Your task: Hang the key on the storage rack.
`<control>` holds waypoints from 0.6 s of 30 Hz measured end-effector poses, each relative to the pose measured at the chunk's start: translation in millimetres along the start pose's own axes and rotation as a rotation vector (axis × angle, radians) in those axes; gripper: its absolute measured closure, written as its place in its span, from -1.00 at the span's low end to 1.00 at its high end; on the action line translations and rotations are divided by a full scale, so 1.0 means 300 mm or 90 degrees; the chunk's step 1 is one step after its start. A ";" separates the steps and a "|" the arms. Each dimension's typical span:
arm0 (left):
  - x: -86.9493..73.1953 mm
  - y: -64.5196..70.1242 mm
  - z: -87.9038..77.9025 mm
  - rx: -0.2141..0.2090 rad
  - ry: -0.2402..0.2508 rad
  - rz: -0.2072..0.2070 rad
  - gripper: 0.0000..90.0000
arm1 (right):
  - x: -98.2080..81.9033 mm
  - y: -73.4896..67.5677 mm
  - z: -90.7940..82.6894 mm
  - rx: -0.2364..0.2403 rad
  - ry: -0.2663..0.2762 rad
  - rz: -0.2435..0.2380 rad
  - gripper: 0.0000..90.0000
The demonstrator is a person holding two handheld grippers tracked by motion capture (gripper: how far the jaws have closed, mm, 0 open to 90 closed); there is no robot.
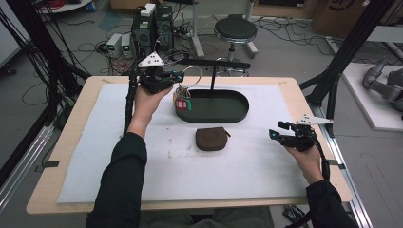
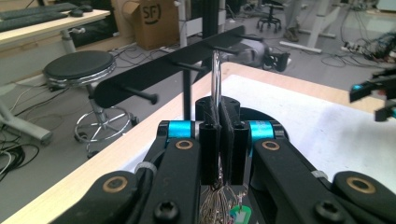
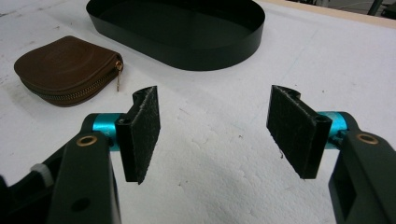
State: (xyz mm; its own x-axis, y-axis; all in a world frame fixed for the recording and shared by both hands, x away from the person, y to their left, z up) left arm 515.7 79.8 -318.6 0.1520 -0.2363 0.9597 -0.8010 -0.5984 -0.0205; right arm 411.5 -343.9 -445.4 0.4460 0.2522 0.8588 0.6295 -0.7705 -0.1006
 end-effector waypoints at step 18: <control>-0.047 -0.106 0.061 0.042 -0.007 -0.063 0.93 | 0.000 0.001 0.001 0.003 0.001 0.001 -0.21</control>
Point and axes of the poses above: each handheld gripper's, and its own axes: z roughly forward along the jaws, x roughly out of its top, y roughly to its right, the point moved 6 cm from there along z, roughly forward along the jaws, and after that the axes turned 1 degree about z, right-handed, at the moved point
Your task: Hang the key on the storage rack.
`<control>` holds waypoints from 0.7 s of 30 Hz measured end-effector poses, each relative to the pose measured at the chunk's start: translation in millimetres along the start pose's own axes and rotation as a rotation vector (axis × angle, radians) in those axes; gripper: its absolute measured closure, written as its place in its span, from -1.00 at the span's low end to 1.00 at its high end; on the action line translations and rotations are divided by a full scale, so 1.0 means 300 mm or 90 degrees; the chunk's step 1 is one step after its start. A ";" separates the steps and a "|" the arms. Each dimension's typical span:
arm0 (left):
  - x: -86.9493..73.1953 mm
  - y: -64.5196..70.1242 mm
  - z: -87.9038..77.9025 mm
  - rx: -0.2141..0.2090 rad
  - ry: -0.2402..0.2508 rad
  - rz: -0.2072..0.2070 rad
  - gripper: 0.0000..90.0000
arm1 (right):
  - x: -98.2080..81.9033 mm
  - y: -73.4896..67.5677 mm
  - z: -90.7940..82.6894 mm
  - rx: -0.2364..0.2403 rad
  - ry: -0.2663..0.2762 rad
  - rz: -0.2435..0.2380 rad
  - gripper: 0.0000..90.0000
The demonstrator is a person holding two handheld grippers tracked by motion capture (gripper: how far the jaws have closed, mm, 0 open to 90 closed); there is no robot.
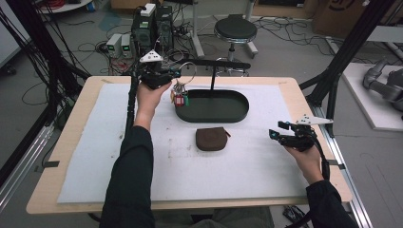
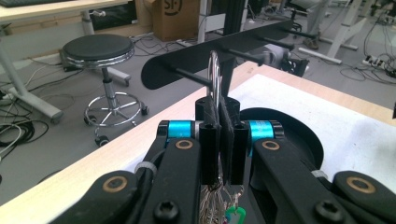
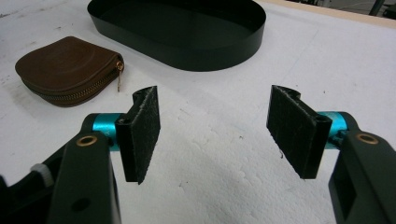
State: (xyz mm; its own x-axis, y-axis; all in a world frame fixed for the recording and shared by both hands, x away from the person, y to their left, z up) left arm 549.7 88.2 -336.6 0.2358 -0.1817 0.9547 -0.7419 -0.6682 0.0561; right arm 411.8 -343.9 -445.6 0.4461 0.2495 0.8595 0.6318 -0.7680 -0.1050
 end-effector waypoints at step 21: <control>-0.030 -0.024 0.029 0.035 -0.014 -0.024 0.92 | -0.001 -0.002 0.002 0.002 -0.002 0.002 -0.21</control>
Point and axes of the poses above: each handheld gripper's, and its own axes: z roughly forward along the jaws, x roughly out of its top, y roughly to its right, the point moved 6 cm from there along z, roughly forward along the jaws, and after that the axes turned 1 degree about z, right-handed, at the moved point
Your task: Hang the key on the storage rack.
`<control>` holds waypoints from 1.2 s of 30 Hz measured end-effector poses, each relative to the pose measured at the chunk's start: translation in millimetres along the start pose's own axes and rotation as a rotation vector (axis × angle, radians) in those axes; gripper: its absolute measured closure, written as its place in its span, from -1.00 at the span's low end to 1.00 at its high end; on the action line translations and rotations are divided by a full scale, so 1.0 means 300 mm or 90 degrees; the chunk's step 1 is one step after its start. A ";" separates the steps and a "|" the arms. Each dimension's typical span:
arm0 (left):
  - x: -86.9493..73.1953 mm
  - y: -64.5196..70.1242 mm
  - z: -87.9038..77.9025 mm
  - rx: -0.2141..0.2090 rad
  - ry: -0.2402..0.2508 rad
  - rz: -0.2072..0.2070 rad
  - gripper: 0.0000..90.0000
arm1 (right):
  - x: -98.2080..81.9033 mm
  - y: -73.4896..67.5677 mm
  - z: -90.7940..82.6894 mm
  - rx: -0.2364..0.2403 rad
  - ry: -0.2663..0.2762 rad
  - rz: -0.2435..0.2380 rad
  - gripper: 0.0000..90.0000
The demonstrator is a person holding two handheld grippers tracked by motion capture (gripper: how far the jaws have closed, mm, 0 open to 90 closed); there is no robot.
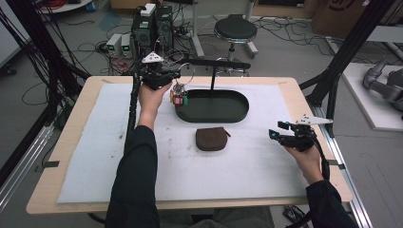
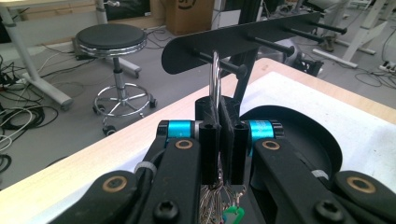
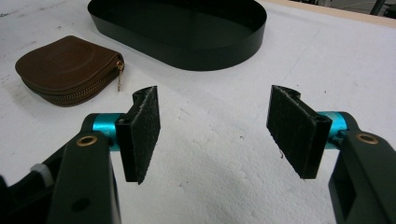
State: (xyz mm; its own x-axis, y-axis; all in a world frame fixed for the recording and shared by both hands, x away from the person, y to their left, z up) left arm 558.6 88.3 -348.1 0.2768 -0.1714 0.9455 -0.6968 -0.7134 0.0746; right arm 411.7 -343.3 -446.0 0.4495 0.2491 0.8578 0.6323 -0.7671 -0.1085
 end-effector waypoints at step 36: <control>-0.037 0.134 -0.219 0.017 0.010 0.070 -0.09 | 0.000 -0.007 0.003 -0.001 -0.005 -0.009 -0.22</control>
Point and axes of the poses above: each handheld gripper's, and its own axes: z roughly forward along the jaws, x roughly out of its top, y roughly to its right, the point moved 6 cm from there along z, roughly forward along the jaws, and after that the axes turned 1 degree about z, right-handed, at the moved point
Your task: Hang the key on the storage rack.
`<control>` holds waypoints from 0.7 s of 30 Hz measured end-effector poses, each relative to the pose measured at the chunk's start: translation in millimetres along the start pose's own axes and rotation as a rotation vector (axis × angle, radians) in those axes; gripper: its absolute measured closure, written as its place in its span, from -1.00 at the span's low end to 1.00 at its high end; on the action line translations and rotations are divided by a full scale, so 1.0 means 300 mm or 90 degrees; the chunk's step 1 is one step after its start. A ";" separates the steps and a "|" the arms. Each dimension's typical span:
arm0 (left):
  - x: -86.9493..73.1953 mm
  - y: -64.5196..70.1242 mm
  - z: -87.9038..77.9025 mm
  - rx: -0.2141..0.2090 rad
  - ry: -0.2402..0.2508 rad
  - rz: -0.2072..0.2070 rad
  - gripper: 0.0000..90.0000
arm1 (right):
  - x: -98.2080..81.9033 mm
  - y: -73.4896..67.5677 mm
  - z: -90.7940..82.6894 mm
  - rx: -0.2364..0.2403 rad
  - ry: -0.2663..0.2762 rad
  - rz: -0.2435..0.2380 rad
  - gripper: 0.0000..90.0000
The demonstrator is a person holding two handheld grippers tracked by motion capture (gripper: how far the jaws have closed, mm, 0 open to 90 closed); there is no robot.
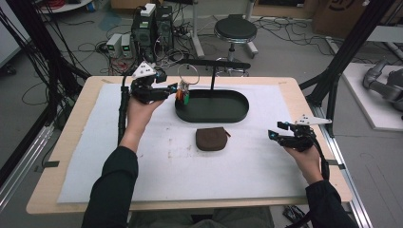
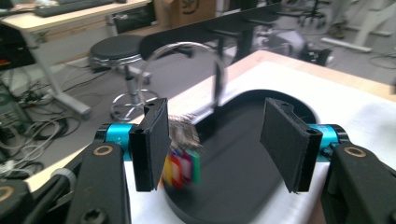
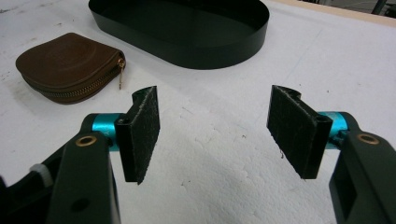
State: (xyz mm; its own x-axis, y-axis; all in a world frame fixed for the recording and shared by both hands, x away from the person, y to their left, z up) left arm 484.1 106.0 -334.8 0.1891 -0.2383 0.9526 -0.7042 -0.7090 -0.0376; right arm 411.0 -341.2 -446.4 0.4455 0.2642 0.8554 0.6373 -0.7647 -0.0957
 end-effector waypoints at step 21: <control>-0.260 0.174 -0.247 -0.021 0.017 -0.025 -0.40 | 0.000 -0.004 0.012 -0.002 -0.004 -0.004 -0.22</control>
State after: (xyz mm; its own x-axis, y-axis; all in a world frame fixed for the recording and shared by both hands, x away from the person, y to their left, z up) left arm 381.8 136.8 -388.6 0.1995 -0.1925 0.9608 -0.7182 -0.6957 0.0098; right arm 412.5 -338.3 -448.1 0.4447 0.2726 0.8532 0.6379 -0.7650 -0.0880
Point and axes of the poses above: each handheld gripper's, and its own axes: z roughly forward along the jaws, x roughly out of its top, y roughly to its right, the point moved 6 cm from there along z, roughly forward along the jaws, and after that the axes turned 1 degree about z, right-handed, at the moved point
